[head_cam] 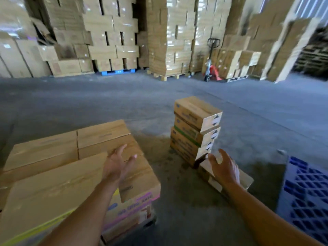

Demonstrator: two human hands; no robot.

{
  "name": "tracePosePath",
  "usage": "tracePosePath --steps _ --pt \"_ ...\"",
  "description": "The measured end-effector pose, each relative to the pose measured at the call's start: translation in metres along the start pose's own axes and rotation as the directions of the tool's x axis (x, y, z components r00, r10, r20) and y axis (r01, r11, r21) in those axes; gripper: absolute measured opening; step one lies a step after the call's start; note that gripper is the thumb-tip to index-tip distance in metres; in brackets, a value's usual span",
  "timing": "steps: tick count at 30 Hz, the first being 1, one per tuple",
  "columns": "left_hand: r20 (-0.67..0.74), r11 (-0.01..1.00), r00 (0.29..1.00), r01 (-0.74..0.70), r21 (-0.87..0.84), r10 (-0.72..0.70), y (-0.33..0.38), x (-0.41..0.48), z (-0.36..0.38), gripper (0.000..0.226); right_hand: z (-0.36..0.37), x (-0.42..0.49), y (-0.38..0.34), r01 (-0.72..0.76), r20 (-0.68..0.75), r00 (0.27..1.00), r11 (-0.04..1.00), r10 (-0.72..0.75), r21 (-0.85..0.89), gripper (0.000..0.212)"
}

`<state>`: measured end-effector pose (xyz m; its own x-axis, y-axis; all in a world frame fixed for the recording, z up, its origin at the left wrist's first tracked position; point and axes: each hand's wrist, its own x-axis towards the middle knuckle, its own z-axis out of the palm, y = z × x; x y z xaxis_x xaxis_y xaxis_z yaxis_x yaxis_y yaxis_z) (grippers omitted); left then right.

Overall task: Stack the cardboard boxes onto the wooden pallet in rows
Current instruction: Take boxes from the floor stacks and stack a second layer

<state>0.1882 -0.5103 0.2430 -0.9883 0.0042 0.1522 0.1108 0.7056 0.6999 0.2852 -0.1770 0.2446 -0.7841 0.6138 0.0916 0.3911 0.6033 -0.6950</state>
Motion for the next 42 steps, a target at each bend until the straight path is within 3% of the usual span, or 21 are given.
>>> tracePosePath --steps 5,11,20,26,33,42 --pt "0.075 0.979 0.978 -0.187 -0.082 0.193 0.093 0.047 0.047 0.063 -0.056 0.024 0.025 -0.093 -0.138 0.985 0.993 0.102 0.067 0.059" --pt "0.216 0.916 0.890 -0.384 -0.116 0.401 0.167 0.104 0.104 0.066 -0.071 0.046 0.042 -0.197 -0.241 0.939 0.959 0.244 0.203 0.063" --pt "0.374 0.862 0.777 -0.446 -0.241 0.507 0.236 0.149 0.219 0.059 -0.083 0.102 0.099 -0.334 -0.375 0.830 0.907 0.412 0.257 0.057" --pt "0.442 0.870 0.750 -0.402 -0.284 0.491 0.278 0.200 0.337 0.059 -0.082 0.209 0.166 -0.406 -0.352 0.806 0.878 0.475 0.253 0.064" --pt "0.567 0.933 0.753 -0.352 -0.080 0.333 0.303 0.266 0.507 0.053 -0.036 0.356 0.281 -0.592 -0.134 0.766 0.771 0.629 0.236 0.068" --pt "0.810 0.934 0.572 -0.344 0.096 0.127 0.255 0.297 0.719 0.069 0.066 0.443 0.425 -0.775 0.052 0.624 0.610 0.779 0.167 0.066"
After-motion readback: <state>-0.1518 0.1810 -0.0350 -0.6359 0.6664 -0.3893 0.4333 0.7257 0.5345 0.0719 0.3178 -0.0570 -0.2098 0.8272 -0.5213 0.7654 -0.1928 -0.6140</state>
